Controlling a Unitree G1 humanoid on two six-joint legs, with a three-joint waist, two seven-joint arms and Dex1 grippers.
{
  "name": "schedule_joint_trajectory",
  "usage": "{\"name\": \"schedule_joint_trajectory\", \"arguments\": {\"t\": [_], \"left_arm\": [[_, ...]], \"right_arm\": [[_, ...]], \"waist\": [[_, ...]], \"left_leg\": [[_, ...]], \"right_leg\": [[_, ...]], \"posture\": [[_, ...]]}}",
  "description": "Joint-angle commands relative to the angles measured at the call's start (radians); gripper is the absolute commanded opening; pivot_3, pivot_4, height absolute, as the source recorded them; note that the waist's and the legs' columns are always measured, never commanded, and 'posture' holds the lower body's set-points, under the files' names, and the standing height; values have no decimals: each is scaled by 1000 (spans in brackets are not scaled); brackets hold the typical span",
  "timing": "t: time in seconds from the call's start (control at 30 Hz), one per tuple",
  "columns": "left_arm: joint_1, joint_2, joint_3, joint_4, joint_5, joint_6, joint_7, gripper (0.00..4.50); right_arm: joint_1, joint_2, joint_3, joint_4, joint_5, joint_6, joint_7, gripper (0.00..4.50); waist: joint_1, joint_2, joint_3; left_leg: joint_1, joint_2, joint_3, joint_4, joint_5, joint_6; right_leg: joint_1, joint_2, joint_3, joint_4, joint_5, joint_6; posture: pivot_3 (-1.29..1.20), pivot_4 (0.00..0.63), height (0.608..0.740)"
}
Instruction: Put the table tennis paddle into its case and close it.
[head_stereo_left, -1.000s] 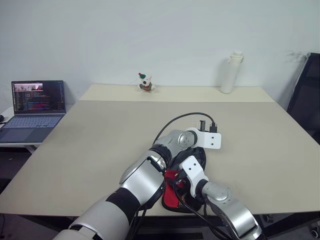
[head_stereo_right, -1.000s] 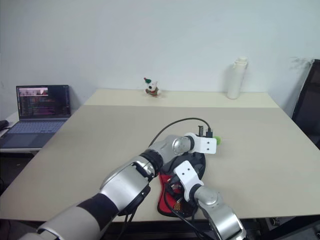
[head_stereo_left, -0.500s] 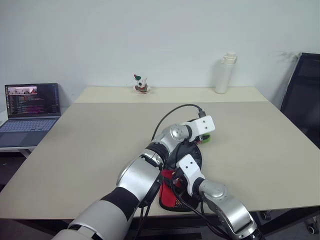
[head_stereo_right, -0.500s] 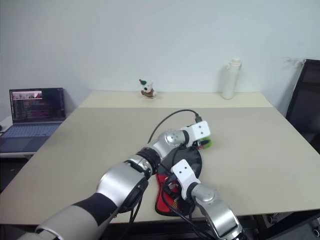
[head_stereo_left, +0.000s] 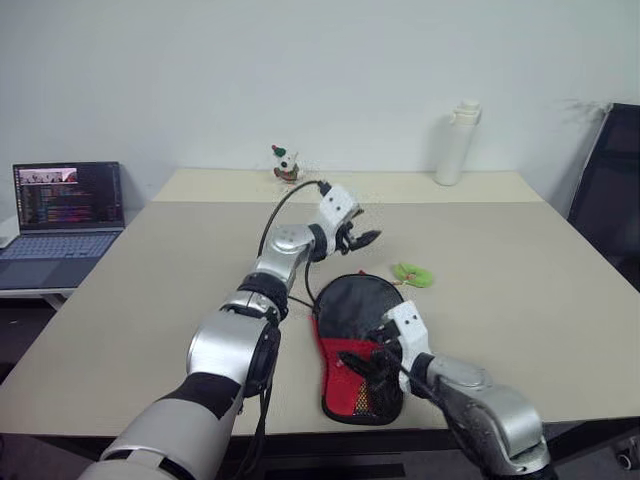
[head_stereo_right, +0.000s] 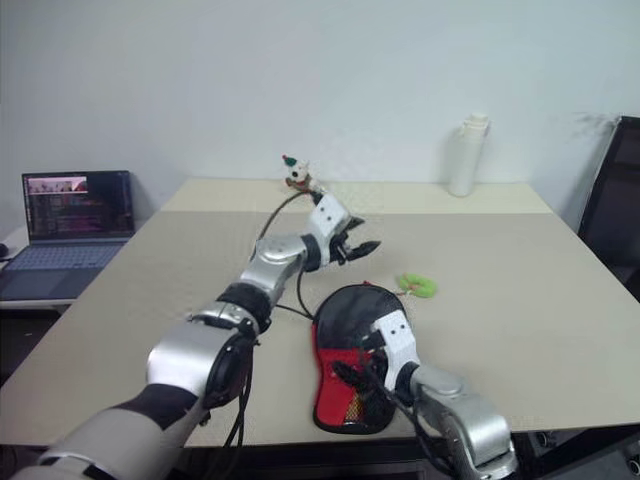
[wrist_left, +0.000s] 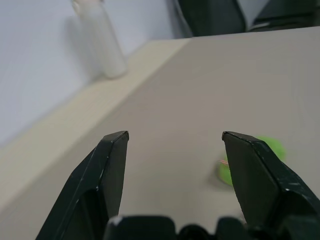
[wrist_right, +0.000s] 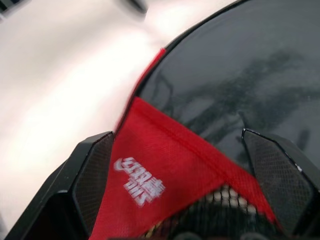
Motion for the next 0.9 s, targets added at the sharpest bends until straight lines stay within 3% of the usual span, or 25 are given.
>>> {"name": "schedule_joint_trajectory", "arguments": {"t": [0.03, 0.13, 0.27, 0.4, 0.53, 0.67, 0.9], "left_arm": [[35, 22, 26, -80, -56, 3, -45, 3238], [102, 42, 22, -114, -66, 13, -51, 3238], [155, 47, 9, -167, -76, 36, -55, 3238], [204, 39, -8, -223, -81, 72, -83, 3238], [243, 24, -45, -291, -90, 117, -151, 3238], [248, 10, -67, -333, -119, 199, -253, 3238], [248, 67, -158, -355, -102, 259, -479, 3238]], "right_arm": [[-79, -44, -129, -79, 113, 87, 30, 4500], [-169, -115, -252, -44, 188, 137, 56, 4500], [-248, -212, -269, 94, 156, 55, 62, 4500], [-314, -299, -172, 280, 47, -144, 88, 4500], [-388, -385, 20, 555, -178, -493, 135, 4500], [-468, -388, 107, 812, -293, -731, 166, 4500], [-594, -350, 138, 1148, -401, -965, 139, 4500]], "waist": [[0, 0, 1], [0, 1, 2], [0, 1, 2], [0, 1, 2], [-1, 1, 3], [-1, 1, 3], [-4, 2, 3]], "left_leg": [[0, 0, 0, 0, 0, 0], [-1, 0, -1, 0, 0, 0], [-2, 0, -1, -1, 0, 0], [-4, -1, 2, -1, 0, 0], [-8, -1, 4, 0, 0, 0], [-10, -1, 4, 0, 0, 0], [-10, 0, 5, 0, 0, 0]], "right_leg": [[0, 0, 0, 0, 0, 0], [-2, 0, 1, 1, 0, 0], [-3, 1, 0, 1, 0, 0], [-5, 1, 1, 1, 0, 0], [-9, 1, 2, 2, 0, 0], [-11, 1, 3, 2, 0, 0], [-11, 2, 3, 2, 3, -5]], "posture": [[0, 150, 740], [0, 150, 740], [0, 150, 740], [0, 150, 740], [0, 150, 740], [0, 150, 740], [0, 150, 740]]}}
